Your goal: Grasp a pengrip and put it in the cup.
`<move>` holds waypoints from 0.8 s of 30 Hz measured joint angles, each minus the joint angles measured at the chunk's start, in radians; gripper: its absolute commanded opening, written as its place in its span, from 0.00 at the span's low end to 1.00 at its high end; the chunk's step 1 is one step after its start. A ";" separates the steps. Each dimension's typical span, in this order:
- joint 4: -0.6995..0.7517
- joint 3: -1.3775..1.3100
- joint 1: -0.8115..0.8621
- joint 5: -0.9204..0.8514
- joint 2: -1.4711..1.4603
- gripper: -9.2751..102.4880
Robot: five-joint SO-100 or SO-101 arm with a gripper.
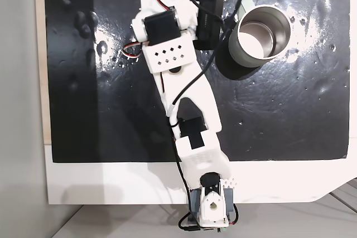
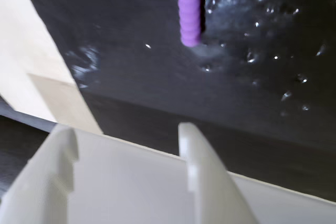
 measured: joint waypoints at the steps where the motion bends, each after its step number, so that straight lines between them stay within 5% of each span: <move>1: 0.000 -0.020 -0.011 0.000 -0.028 0.26; 24: -0.032 -0.249 -0.035 0.009 -0.414 0.25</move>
